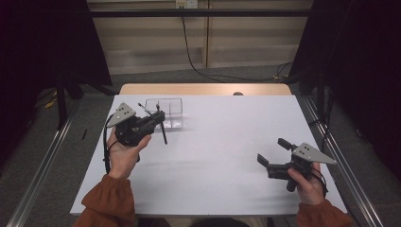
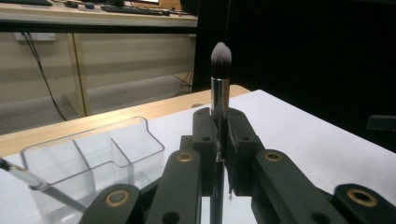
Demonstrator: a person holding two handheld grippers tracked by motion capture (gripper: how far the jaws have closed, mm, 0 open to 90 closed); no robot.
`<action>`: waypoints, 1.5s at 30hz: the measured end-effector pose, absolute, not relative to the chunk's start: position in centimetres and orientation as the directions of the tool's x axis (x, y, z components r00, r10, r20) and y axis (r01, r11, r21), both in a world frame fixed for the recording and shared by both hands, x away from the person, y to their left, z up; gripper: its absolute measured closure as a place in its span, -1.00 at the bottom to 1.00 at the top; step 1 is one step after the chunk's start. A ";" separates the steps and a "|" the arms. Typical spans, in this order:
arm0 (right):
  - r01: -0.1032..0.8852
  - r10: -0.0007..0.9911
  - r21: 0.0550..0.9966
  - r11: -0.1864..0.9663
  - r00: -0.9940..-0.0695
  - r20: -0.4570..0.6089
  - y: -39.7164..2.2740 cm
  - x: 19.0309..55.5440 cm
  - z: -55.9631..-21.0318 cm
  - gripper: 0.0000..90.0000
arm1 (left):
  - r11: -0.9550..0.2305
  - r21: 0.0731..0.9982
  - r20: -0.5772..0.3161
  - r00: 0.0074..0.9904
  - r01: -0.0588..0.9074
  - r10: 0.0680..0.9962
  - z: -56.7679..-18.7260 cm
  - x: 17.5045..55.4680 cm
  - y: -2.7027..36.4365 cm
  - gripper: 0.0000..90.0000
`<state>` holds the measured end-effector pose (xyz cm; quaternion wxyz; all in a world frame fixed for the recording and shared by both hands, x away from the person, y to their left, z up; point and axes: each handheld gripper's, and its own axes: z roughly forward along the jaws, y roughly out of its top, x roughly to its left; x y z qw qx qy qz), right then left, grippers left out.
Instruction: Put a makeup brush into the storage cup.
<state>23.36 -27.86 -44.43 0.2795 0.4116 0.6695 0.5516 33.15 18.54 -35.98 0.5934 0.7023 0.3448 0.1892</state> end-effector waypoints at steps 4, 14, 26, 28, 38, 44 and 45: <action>0.243 0.857 0.969 0.048 -0.508 0.085 -27.9 23.4 -44.5 -1.00 | -0.048 0.965 -0.144 0.673 0.258 0.725 -35.6 33.7 19.2 0.87; 0.239 0.854 0.970 0.050 -0.513 0.082 -27.8 23.4 -44.5 -1.00 | -0.026 0.965 -0.150 0.633 0.261 0.759 -35.7 35.6 19.2 0.87; 0.241 0.847 0.969 0.050 -0.524 0.086 -27.7 23.4 -44.5 -1.00 | -0.033 0.971 -0.122 0.604 0.238 0.787 -34.4 37.5 19.5 0.87; 0.244 0.848 0.969 0.048 -0.523 0.089 -27.7 23.4 -44.5 -1.00 | -0.029 0.972 -0.121 0.598 0.235 0.792 -34.3 37.8 19.6 0.87; 0.250 0.844 0.967 0.052 -0.529 0.091 -27.7 23.5 -44.6 -1.00 | -0.048 0.977 -0.086 0.583 0.210 0.808 -33.5 38.8 19.5 0.87; 0.252 0.843 0.966 0.050 -0.530 0.094 -27.8 23.5 -44.7 -1.00 | -0.043 0.979 -0.081 0.576 0.199 0.813 -33.8 39.5 19.4 0.87; 0.254 0.842 0.966 0.048 -0.530 0.097 -27.7 23.5 -44.7 -1.00 | -0.046 0.979 -0.078 0.572 0.200 0.817 -33.9 39.7 19.4 0.87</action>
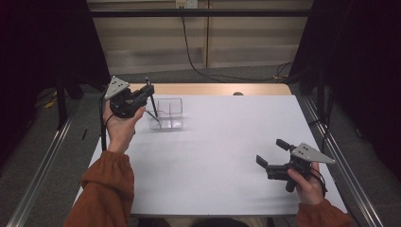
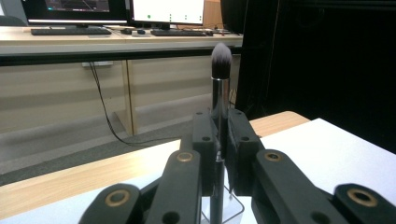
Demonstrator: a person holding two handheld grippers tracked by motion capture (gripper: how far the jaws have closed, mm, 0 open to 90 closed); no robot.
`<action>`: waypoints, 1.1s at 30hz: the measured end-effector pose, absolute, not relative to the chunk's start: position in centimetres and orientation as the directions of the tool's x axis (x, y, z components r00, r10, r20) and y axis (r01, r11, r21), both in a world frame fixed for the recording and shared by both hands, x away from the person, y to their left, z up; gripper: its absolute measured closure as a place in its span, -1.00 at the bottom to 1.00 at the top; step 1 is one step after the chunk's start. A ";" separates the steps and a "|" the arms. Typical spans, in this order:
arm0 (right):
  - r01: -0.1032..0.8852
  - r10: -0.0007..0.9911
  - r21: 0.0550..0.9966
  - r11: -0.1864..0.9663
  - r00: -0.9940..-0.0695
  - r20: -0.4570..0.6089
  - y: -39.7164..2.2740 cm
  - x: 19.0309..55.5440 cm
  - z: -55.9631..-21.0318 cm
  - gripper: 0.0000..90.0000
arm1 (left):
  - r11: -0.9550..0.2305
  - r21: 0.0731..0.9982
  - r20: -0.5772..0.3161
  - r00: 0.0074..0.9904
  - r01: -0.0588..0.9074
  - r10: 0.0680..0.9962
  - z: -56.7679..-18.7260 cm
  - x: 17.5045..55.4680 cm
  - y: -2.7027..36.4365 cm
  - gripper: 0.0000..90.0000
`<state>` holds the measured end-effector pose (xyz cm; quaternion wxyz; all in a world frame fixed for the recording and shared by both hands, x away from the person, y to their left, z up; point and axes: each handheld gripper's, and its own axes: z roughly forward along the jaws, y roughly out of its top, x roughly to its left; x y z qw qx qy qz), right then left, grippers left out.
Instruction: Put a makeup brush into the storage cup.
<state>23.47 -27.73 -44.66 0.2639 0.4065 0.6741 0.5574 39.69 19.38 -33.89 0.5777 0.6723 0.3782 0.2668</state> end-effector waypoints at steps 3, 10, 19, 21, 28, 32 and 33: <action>0.254 0.842 0.966 0.048 -0.531 0.098 -27.7 23.5 -44.7 -1.00 | -0.045 0.979 -0.076 0.561 0.199 0.825 -33.9 40.0 19.4 0.87; 0.259 0.839 0.965 0.053 -0.535 0.097 -27.7 23.5 -44.8 -1.00 | -0.046 0.983 -0.063 0.559 0.180 0.827 -33.1 40.7 18.9 0.87; 0.260 0.839 0.964 0.054 -0.535 0.097 -27.8 23.5 -44.8 -1.00 | -0.066 0.983 -0.038 0.542 0.171 0.839 -32.3 42.0 18.6 0.87; 0.258 0.838 0.965 0.051 -0.536 0.099 -27.8 23.5 -44.8 -1.00 | -0.076 0.982 -0.031 0.537 0.175 0.843 -32.5 42.2 18.5 0.87; 0.258 0.837 0.965 0.052 -0.538 0.099 -27.9 23.5 -44.9 -1.00 | -0.091 0.977 -0.022 0.519 0.192 0.855 -33.5 42.8 18.8 0.87; 0.258 0.840 0.965 0.052 -0.534 0.098 -27.9 23.5 -44.9 -1.00 | -0.109 0.975 -0.011 0.526 0.195 0.851 -34.1 42.9 18.6 0.87; 0.258 0.841 0.965 0.053 -0.533 0.097 -27.9 23.5 -44.9 -1.00 | -0.108 0.975 -0.011 0.524 0.197 0.852 -34.3 42.9 18.6 0.87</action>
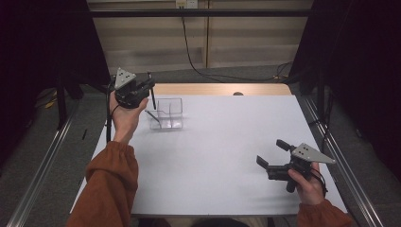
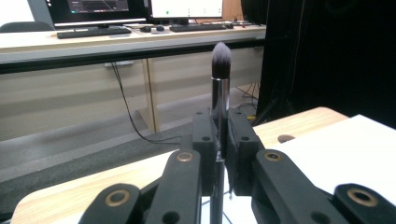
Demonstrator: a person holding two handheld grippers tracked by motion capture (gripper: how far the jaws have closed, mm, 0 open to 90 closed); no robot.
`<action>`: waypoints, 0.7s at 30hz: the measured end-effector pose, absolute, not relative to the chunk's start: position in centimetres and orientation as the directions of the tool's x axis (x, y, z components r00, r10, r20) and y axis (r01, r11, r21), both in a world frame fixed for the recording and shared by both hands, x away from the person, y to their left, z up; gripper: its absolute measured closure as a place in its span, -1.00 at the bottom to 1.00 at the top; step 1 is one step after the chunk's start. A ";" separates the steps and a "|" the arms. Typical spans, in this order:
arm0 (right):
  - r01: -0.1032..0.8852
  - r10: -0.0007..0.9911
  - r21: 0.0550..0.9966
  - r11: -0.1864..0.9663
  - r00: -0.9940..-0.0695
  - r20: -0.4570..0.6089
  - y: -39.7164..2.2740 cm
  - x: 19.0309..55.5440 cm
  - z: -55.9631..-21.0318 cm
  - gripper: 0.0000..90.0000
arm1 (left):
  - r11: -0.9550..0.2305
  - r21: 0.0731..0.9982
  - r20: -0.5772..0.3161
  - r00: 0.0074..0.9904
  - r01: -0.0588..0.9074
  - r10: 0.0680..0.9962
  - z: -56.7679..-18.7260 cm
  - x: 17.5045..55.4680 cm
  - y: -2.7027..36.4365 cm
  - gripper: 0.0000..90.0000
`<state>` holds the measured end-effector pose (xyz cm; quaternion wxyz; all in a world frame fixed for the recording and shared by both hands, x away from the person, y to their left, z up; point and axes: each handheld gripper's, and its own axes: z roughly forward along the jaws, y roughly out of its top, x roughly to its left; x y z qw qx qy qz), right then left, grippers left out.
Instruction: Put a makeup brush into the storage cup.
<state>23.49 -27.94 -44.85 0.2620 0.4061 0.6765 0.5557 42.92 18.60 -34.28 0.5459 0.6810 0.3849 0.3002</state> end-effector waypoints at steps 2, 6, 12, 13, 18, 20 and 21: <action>0.260 0.839 0.964 0.052 -0.534 0.099 -27.9 23.5 -44.9 -1.00 | -0.107 0.973 -0.015 0.521 0.203 0.853 -34.6 43.0 18.6 0.87; 0.259 0.839 0.964 0.052 -0.536 0.099 -27.9 23.5 -44.9 -1.00 | -0.112 0.971 -0.016 0.522 0.211 0.853 -35.0 43.1 18.6 0.87; 0.258 0.839 0.965 0.052 -0.535 0.098 -27.9 23.5 -44.9 -1.00 | -0.125 0.966 -0.011 0.522 0.225 0.853 -35.7 43.0 18.4 0.87; 0.257 0.840 0.965 0.053 -0.535 0.096 -27.9 23.5 -44.9 -1.00 | -0.127 0.964 -0.013 0.519 0.232 0.855 -35.9 43.1 18.4 0.87; 0.259 0.840 0.965 0.052 -0.534 0.098 -27.9 23.5 -44.9 -1.00 | -0.123 0.959 -0.028 0.518 0.255 0.855 -36.7 43.1 18.5 0.87; 0.261 0.840 0.964 0.050 -0.533 0.101 -27.9 23.5 -44.9 -1.00 | -0.125 0.957 -0.030 0.519 0.261 0.854 -37.0 43.0 18.5 0.87; 0.260 0.841 0.964 0.050 -0.532 0.100 -27.9 23.5 -44.9 -1.00 | -0.125 0.957 -0.031 0.520 0.262 0.854 -37.1 43.0 18.5 0.87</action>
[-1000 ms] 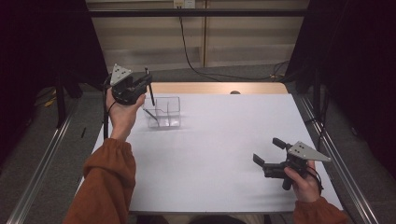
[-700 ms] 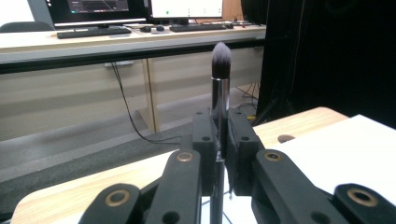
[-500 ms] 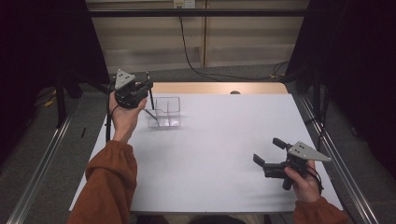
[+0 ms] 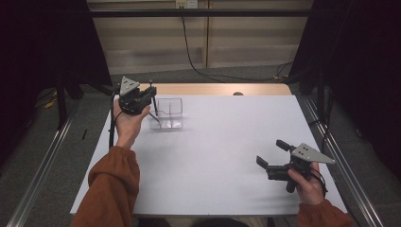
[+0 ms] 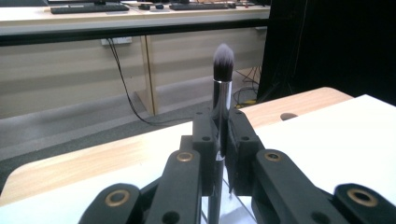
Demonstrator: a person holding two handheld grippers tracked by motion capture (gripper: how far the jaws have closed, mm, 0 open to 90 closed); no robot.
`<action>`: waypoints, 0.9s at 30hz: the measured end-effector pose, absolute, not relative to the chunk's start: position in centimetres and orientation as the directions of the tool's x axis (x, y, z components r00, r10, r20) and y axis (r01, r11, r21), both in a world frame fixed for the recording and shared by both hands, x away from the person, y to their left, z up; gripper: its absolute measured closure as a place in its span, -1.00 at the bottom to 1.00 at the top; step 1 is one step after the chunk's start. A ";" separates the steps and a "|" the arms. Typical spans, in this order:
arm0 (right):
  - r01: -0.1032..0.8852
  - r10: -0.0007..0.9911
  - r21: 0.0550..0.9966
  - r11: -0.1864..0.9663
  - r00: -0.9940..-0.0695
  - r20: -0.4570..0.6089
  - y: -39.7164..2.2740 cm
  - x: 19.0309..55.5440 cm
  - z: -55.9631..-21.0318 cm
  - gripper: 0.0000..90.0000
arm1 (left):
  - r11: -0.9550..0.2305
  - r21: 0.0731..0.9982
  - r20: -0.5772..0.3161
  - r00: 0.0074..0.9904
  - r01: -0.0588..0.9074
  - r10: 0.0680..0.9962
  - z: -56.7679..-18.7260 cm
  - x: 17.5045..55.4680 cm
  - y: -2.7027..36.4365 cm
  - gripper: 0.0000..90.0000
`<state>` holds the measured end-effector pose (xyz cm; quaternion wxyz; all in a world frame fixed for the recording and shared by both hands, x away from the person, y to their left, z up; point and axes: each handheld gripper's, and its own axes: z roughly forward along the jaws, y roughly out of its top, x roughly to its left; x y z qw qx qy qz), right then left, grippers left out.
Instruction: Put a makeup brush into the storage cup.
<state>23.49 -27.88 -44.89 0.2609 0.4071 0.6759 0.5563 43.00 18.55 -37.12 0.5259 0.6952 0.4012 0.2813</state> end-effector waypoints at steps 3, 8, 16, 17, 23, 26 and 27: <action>0.259 0.841 0.965 0.047 -0.532 0.102 -27.9 23.5 -44.9 -1.00 | -0.127 0.953 -0.035 0.520 0.273 0.853 -37.6 43.0 18.6 0.87; 0.258 0.840 0.965 0.049 -0.533 0.100 -27.9 23.5 -44.9 -1.00 | -0.132 0.950 -0.038 0.523 0.284 0.852 -37.9 42.9 18.7 0.87; 0.257 0.841 0.965 0.049 -0.532 0.099 -27.9 23.5 -44.9 -1.00 | -0.132 0.946 -0.045 0.524 0.296 0.851 -38.3 43.1 18.7 0.86; 0.259 0.840 0.965 0.047 -0.532 0.102 -27.9 23.5 -44.9 -1.00 | -0.130 0.945 -0.048 0.521 0.299 0.852 -38.3 43.0 18.7 0.86; 0.261 0.842 0.964 0.048 -0.530 0.102 -27.9 23.5 -44.9 -1.00 | -0.126 0.943 -0.055 0.519 0.307 0.853 -38.5 43.1 18.6 0.86; 0.259 0.841 0.965 0.049 -0.532 0.100 -27.9 23.5 -44.9 -1.00 | -0.127 0.944 -0.053 0.519 0.305 0.853 -38.5 43.1 18.6 0.85; 0.258 0.841 0.965 0.049 -0.532 0.100 -27.9 23.5 -44.9 -1.00 | -0.124 0.945 -0.055 0.521 0.302 0.852 -38.5 43.1 18.7 0.85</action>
